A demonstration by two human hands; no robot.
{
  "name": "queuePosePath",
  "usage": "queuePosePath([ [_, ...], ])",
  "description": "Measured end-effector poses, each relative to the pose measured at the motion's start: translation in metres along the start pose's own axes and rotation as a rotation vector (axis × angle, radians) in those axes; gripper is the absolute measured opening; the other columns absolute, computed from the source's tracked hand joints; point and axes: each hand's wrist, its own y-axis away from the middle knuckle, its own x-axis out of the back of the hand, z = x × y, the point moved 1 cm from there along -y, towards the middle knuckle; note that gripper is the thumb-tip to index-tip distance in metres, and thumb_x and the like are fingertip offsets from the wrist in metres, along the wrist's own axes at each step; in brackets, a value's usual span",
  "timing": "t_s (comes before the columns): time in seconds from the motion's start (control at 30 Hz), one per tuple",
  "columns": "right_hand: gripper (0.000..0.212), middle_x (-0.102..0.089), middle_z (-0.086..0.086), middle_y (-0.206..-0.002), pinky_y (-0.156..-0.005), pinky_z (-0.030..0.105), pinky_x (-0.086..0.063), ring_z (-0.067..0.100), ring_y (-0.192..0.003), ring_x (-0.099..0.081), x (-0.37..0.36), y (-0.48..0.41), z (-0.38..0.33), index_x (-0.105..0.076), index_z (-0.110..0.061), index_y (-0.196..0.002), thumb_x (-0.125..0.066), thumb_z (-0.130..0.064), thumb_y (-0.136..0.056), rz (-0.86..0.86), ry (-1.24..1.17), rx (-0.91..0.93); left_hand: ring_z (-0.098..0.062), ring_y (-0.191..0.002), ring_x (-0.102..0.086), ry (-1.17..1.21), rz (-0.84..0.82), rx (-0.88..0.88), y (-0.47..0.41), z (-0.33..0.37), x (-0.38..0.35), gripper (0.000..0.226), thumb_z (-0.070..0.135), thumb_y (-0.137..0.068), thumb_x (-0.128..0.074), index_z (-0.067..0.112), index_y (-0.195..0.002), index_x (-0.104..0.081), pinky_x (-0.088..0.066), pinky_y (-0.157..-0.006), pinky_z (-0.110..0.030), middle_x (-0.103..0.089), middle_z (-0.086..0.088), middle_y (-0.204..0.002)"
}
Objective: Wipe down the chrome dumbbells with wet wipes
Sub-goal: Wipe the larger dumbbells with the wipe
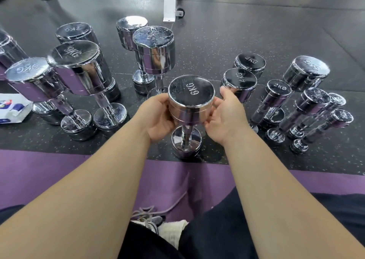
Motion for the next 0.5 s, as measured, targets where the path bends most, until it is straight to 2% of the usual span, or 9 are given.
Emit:
queuePosePath([
  [0.1,0.076,-0.069,0.019,-0.117,-0.105,0.046,-0.045,0.035,-0.116,-0.062,-0.001,-0.006,0.002,-0.063,-0.004,-0.124,-0.026,-0.065,-0.097,-0.164,-0.007,-0.092,-0.029,-0.109,-0.06,-0.053,-0.082,0.04,-0.003,0.001,-0.001,0.041,0.03,-0.1,-0.035,0.007,-0.11,-0.066,-0.043,-0.105,-0.045,-0.064,-0.016,-0.126],
  [0.13,0.079,-0.068,0.02,-0.119,-0.107,0.047,-0.043,0.036,-0.118,-0.061,-0.001,-0.007,0.002,-0.063,-0.003,-0.125,-0.025,-0.066,-0.097,-0.194,-0.006,-0.102,-0.028,-0.111,-0.058,-0.054,-0.098,0.062,-0.004,0.002,-0.001,0.042,0.034,-0.099,-0.036,0.009,-0.112,-0.066,-0.042,-0.105,-0.044,-0.062,-0.015,-0.13],
  [0.17,0.08,-0.068,0.02,-0.119,-0.108,0.047,-0.042,0.036,-0.118,-0.061,0.0,-0.008,0.002,-0.063,-0.002,-0.124,-0.025,-0.067,-0.097,-0.201,0.0,-0.103,-0.026,-0.11,-0.057,-0.042,-0.101,0.088,-0.004,0.003,-0.001,0.043,0.037,-0.099,-0.036,0.01,-0.112,-0.066,-0.046,-0.099,-0.039,-0.062,-0.013,-0.129],
  [0.23,0.076,-0.069,0.019,-0.117,-0.107,0.045,-0.044,0.034,-0.117,-0.062,0.001,-0.008,0.003,-0.065,-0.002,-0.119,-0.029,-0.065,-0.097,-0.17,0.016,-0.082,-0.023,-0.1,-0.06,-0.001,-0.057,0.135,-0.002,0.005,0.001,0.044,0.04,-0.099,-0.034,0.011,-0.107,-0.066,-0.055,-0.072,-0.027,-0.067,-0.01,-0.115],
  [0.27,0.071,-0.071,0.017,-0.112,-0.104,0.044,-0.047,0.032,-0.114,-0.063,0.002,-0.006,0.003,-0.066,-0.002,-0.116,-0.031,-0.062,-0.098,-0.143,0.022,-0.069,-0.022,-0.093,-0.06,0.02,-0.025,0.157,0.0,0.004,0.002,0.044,0.04,-0.1,-0.033,0.011,-0.104,-0.065,-0.055,-0.061,-0.025,-0.067,-0.009,-0.107],
  [0.3,0.066,-0.072,0.016,-0.105,-0.097,0.042,-0.051,0.03,-0.108,-0.066,0.004,-0.004,0.004,-0.065,-0.002,-0.112,-0.034,-0.059,-0.099,-0.108,0.03,-0.06,-0.022,-0.089,-0.058,0.041,0.013,0.174,0.003,0.003,0.003,0.041,0.039,-0.1,-0.034,0.01,-0.099,-0.063,-0.054,-0.058,-0.026,-0.064,-0.009,-0.102],
  [0.37,0.058,-0.072,0.013,-0.095,-0.085,0.038,-0.054,0.027,-0.098,-0.067,0.006,0.003,0.005,-0.062,-0.002,-0.111,-0.038,-0.054,-0.1,-0.054,0.032,-0.052,-0.022,-0.085,-0.051,0.086,0.066,0.207,0.01,0.001,0.005,0.03,0.032,-0.098,-0.036,0.011,-0.091,-0.057,-0.05,-0.061,-0.031,-0.056,-0.008,-0.096],
  [0.47,0.05,-0.071,0.014,-0.095,-0.091,0.04,-0.054,0.026,-0.093,-0.067,0.007,0.013,0.007,-0.061,0.0,-0.104,-0.049,-0.049,-0.098,-0.02,-0.046,-0.052,-0.022,-0.083,-0.051,0.136,0.072,0.242,0.023,-0.003,0.004,0.022,0.024,-0.094,-0.037,0.011,-0.09,-0.055,-0.049,-0.065,-0.032,-0.053,-0.008,-0.089],
  [0.5,0.046,-0.069,0.015,-0.095,-0.088,0.039,-0.056,0.026,-0.088,-0.066,0.008,0.016,0.007,-0.06,0.001,-0.103,-0.053,-0.045,-0.097,0.0,-0.109,-0.053,-0.022,-0.084,-0.051,0.164,0.08,0.232,0.024,-0.004,0.003,0.022,0.022,-0.093,-0.037,0.01,-0.089,-0.055,-0.049,-0.07,-0.031,-0.053,-0.009,-0.088],
])
